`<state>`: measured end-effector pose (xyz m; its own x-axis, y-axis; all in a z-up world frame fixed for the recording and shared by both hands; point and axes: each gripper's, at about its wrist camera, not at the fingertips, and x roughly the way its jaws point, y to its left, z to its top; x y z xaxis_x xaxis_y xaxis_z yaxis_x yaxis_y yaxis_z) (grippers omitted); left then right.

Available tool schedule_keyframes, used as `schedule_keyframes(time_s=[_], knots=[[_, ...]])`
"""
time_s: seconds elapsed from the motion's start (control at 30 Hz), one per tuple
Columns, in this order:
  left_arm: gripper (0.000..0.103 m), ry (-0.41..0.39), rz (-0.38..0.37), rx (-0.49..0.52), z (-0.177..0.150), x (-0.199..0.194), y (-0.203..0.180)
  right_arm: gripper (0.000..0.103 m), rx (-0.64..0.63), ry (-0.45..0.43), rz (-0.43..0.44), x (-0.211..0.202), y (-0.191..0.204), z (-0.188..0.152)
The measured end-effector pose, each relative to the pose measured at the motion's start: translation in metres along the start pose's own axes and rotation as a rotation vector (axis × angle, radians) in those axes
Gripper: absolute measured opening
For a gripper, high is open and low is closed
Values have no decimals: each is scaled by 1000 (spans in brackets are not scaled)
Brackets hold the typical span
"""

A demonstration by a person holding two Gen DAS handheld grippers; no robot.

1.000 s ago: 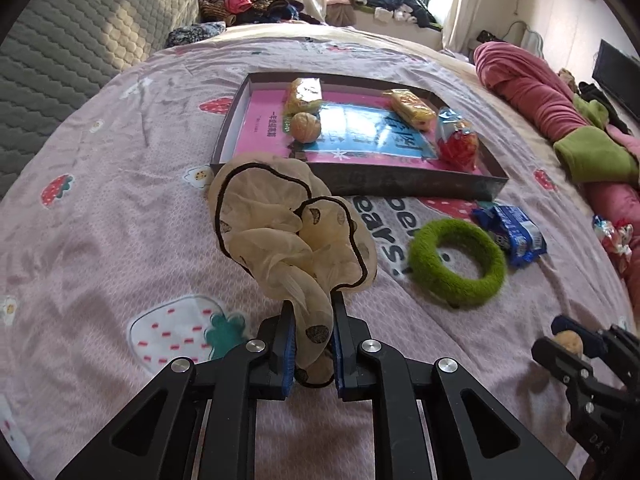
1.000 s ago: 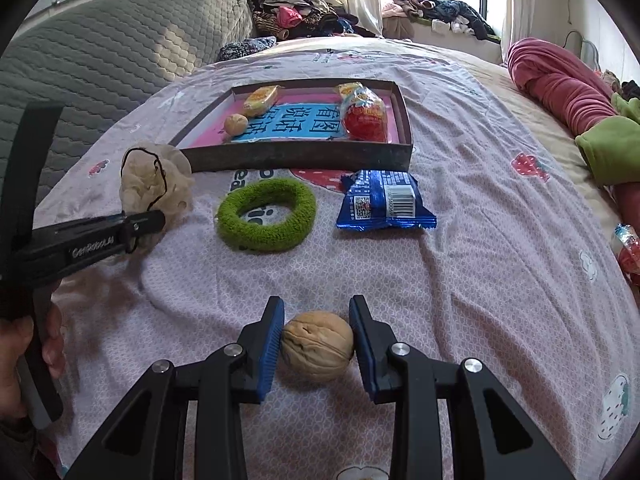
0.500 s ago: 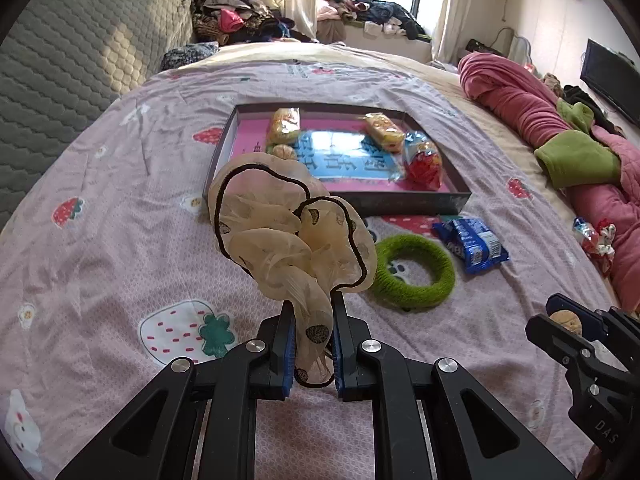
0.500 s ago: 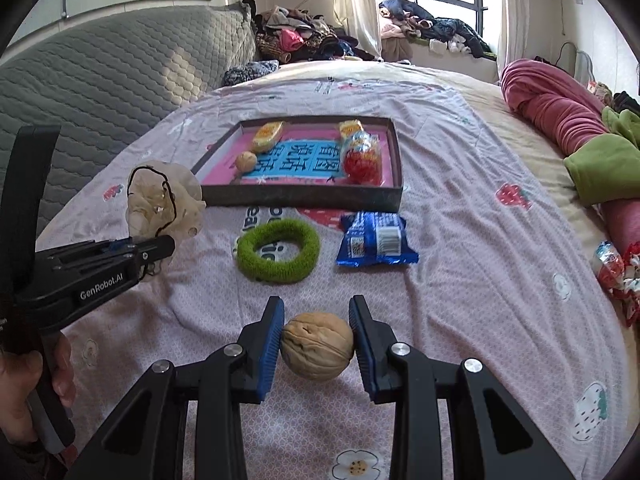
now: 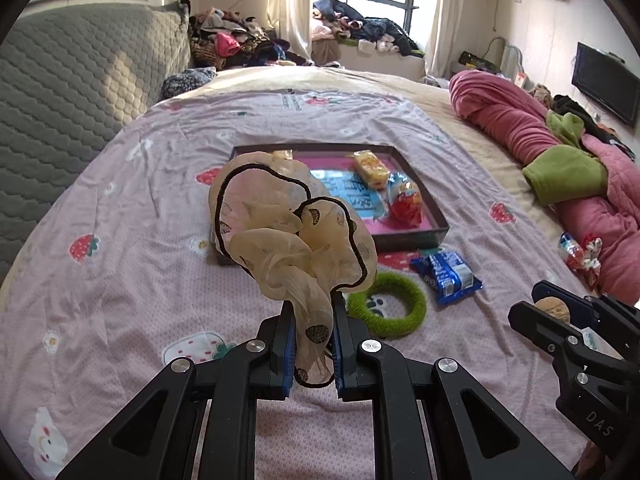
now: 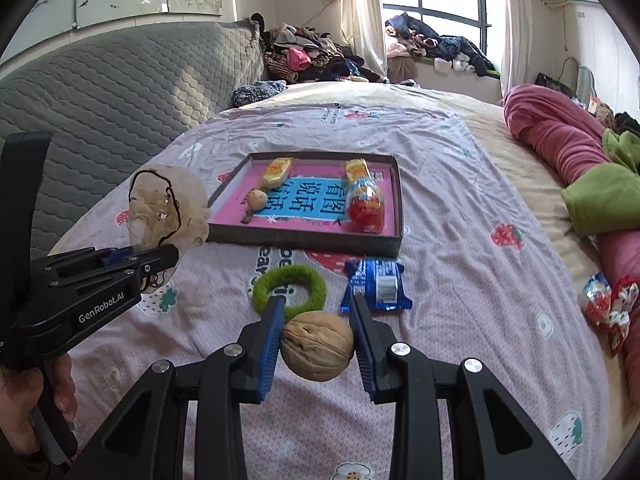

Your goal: Organize objects

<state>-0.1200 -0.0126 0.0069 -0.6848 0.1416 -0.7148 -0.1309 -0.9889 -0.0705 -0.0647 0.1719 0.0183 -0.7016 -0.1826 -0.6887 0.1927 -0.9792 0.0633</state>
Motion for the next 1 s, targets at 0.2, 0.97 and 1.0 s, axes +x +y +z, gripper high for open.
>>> schedule_keyframes(time_s=[0.2,0.97,1.0], knots=[[15,-17,-2,6,14,-5,-1,34,-13,-30,2,-7,3,16],[15,-52,40,21,61,0,14,34,-90,-83,9,1,18,73],[15,-53,38,20,62,1,15,34,-92,-83,8,2,19,75]])
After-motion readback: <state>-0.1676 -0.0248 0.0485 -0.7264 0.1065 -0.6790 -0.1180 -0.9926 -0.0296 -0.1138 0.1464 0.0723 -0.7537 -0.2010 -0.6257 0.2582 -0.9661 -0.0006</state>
